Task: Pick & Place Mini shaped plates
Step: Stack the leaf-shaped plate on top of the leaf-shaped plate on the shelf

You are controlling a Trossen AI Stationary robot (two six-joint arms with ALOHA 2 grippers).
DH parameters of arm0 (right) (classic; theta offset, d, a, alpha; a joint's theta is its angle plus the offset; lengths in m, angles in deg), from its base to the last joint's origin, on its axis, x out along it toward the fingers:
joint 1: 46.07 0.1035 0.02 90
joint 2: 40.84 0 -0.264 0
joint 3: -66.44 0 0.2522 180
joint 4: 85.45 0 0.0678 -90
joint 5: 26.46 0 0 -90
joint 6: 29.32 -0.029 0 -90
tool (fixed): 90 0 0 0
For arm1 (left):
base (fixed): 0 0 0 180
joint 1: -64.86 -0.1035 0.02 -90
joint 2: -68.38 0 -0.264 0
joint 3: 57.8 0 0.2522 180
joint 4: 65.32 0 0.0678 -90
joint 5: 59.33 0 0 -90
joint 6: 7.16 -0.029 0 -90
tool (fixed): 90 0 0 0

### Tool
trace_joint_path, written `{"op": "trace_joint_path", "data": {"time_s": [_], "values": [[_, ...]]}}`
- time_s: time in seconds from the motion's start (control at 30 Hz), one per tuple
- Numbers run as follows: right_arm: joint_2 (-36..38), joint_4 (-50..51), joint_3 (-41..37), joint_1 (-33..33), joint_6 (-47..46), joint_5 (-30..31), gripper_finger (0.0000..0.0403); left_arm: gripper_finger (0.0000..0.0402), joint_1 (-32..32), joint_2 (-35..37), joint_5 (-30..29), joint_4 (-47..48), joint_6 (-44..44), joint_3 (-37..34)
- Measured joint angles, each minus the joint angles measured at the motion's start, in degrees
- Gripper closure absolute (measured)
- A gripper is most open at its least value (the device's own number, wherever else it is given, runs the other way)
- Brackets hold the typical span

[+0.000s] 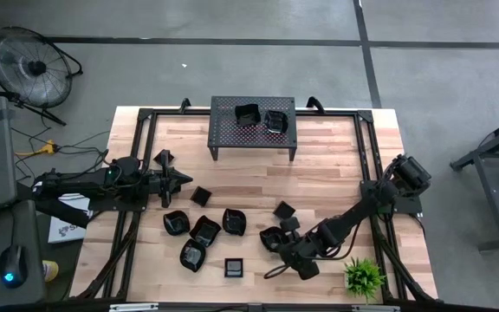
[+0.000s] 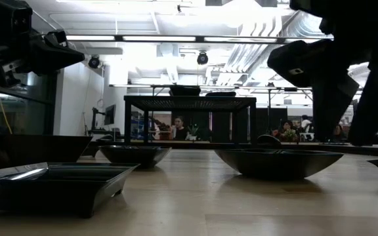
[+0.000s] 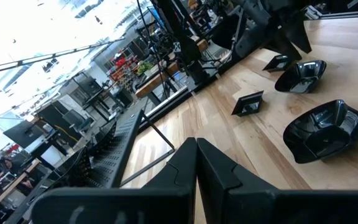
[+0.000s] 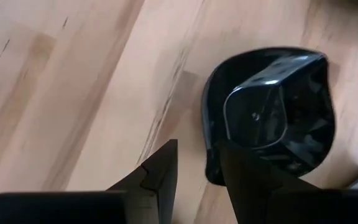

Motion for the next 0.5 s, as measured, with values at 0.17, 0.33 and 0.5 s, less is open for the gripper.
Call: {"op": "trace_joint_path", "data": {"time_s": [0.17, 0.33, 0.5], "values": [[-1.05, 0.99, 0.0, -0.05, 0.2, 0.64, 0.0287, 0.0399, 0.01, -0.02, 0.0, 0.0, 0.0, 0.0], [-2.28, 1.04, 0.0, -0.05, 0.24, 0.65, 0.0287, 0.0399, 0.01, -0.01, 0.0, -0.02, -0.02, 0.0], [-2.68, 0.97, 0.0, -0.18, 0.22, 1.34, 0.0287, 0.0399, 0.0, 0.0, 0.0, 0.0, -0.02, 0.0]]}}
